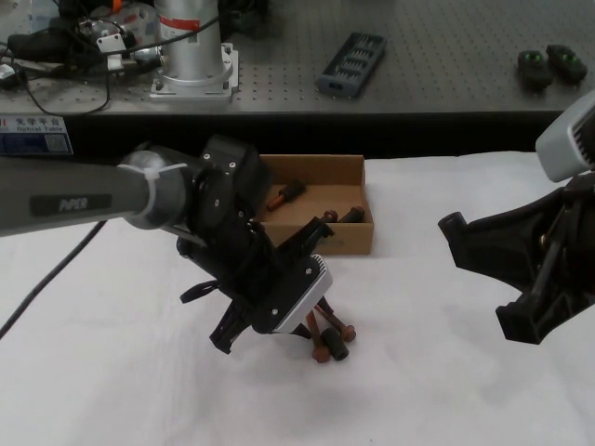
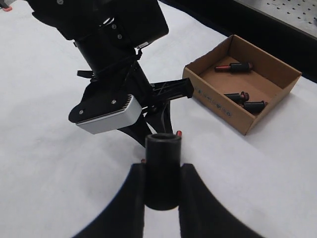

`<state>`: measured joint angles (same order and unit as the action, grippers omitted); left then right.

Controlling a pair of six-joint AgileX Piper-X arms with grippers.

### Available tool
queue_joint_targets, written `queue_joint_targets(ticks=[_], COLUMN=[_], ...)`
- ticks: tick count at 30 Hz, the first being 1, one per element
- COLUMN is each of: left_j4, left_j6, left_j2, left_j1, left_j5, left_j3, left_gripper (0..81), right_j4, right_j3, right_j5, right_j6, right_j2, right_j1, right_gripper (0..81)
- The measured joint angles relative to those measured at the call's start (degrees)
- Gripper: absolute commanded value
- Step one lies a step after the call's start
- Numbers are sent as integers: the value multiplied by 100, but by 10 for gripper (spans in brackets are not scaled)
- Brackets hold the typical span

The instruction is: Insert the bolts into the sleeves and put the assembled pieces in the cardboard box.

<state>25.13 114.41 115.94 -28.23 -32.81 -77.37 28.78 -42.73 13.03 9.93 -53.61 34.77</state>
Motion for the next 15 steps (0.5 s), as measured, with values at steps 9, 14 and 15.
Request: queue_joint_targets(ticks=[9, 14, 15], left_j4=[348, 371, 371], left_j6=[0, 0, 0], left_j2=[126, 222, 220], left_j1=[-29, -43, -43], left_j5=[-36, -79, -87], left_j3=[-150, -150, -150], left_gripper=[271, 271, 267], right_j4=[0, 0, 0], right_j3=[0, 0, 0], right_j5=[0, 0, 0], right_j6=[0, 0, 0], right_j2=[0, 0, 0], right_j1=[0, 0, 0], right_gripper=[19, 19, 19])
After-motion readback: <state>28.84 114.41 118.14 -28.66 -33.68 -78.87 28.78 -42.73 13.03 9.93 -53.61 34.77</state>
